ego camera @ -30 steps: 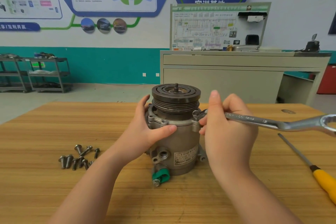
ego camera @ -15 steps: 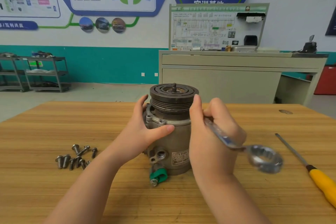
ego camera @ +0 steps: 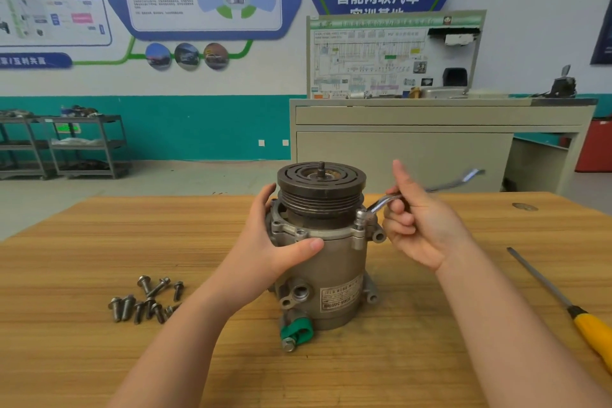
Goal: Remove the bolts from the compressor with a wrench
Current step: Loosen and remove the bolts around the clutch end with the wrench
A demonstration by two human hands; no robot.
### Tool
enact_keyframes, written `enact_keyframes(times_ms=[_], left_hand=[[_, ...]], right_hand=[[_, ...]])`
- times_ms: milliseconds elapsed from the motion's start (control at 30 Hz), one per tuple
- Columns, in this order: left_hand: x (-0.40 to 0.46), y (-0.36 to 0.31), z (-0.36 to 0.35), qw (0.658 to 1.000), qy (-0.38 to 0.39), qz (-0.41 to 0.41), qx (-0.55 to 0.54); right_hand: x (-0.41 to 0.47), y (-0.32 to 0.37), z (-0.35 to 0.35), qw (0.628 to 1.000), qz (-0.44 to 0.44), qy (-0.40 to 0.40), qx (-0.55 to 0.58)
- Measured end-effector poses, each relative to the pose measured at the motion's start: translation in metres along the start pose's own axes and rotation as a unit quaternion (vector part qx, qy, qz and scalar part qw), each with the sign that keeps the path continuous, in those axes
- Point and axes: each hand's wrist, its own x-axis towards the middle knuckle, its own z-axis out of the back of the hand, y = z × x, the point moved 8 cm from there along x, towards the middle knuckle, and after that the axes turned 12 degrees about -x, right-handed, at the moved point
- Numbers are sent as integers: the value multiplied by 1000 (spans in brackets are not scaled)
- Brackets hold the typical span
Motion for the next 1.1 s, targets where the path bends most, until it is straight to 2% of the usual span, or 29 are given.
enact_keyframes(times_ms=[67, 100, 167, 267, 433, 533, 767, 800, 833, 867, 900, 967, 1000, 1100], left_hand=[[2, 1, 2, 1000, -1, 0, 6], [2, 2, 2, 1000, -3, 3, 6], [2, 1, 3, 1000, -6, -2, 15], [2, 0, 2, 1000, -5, -3, 25], [1, 1, 3, 999, -4, 5, 33], [2, 1, 4, 999, -3, 2, 33], [1, -1, 3, 1000, -8, -1, 25], [1, -2, 2, 1000, -6, 0, 24], [1, -2, 2, 1000, -4, -1, 22], [1, -2, 2, 1000, -2, -1, 20], [1, -1, 2, 1000, -2, 0, 19], [1, -1, 2, 1000, -2, 2, 23], [2, -1, 2, 1000, -3, 3, 26], [2, 0, 1, 999, -3, 4, 31]], right_hand=[[-3, 13, 5, 995, 79, -28, 56], [-8, 21, 9, 988, 132, -59, 45], [-24, 39, 11, 959, 247, -125, -65], [-53, 54, -6, 868, 387, -177, -258], [-85, 56, -36, 707, 548, -174, -411], [-94, 55, -47, 645, 595, -168, -449], [-108, 34, -64, 575, 624, -215, -484], [-109, 33, -64, 579, 627, -213, -476], [-107, 35, -60, 601, 621, -212, -457], [-102, 37, -52, 641, 603, -212, -425], [-94, 39, -40, 696, 569, -213, -382], [-66, 37, -15, 816, 451, -204, -298], [-52, 34, -6, 864, 378, -195, -271], [-21, 16, 6, 967, 181, -121, -132]])
